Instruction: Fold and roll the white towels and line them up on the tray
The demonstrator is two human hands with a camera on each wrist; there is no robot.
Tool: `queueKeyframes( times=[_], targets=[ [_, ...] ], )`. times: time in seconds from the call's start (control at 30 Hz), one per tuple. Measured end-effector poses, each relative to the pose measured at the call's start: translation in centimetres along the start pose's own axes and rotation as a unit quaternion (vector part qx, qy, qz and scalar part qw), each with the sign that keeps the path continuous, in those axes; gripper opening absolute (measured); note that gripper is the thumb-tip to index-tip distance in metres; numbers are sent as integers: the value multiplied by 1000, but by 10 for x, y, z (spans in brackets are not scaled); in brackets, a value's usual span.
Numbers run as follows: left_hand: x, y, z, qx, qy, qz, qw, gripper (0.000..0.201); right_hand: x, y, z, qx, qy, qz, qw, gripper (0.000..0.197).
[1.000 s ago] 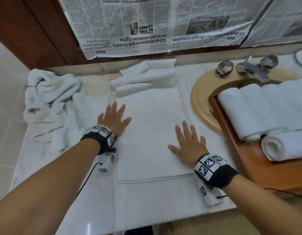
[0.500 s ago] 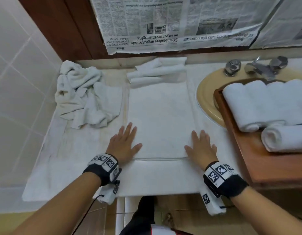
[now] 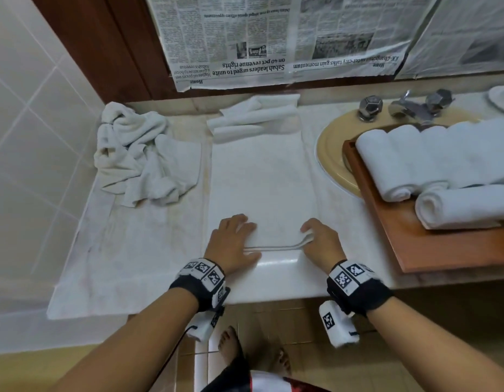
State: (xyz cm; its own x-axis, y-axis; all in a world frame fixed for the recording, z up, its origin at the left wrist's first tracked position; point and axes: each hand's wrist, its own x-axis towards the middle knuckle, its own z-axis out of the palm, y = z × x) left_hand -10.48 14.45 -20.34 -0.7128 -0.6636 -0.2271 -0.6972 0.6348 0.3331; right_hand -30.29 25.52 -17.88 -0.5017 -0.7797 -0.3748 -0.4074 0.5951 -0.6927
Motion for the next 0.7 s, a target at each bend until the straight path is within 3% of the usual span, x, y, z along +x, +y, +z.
queueKeyframes(
  times=[0.1, 0.3, 0.5, 0.57, 0.7],
  targets=[
    [2, -5, 2, 6, 26, 12, 1000, 63, 5, 2, -3, -61, 44, -22, 997, 23],
    [-16, -35, 2, 22, 55, 76, 995, 46, 10, 10, -26, -106, 58, -54, 991, 10],
    [-40, -57, 2, 1, 107, 135, 985, 37, 5, 21, -20, -29, 71, -51, 996, 12],
    [-43, -56, 1, -2, 101, 131, 986, 40, 4, 21, -19, -39, 51, -54, 996, 6],
    [-39, -54, -4, 13, 95, 118, 988, 28, 2, 17, -24, -9, 45, -41, 998, 7]
  ],
)
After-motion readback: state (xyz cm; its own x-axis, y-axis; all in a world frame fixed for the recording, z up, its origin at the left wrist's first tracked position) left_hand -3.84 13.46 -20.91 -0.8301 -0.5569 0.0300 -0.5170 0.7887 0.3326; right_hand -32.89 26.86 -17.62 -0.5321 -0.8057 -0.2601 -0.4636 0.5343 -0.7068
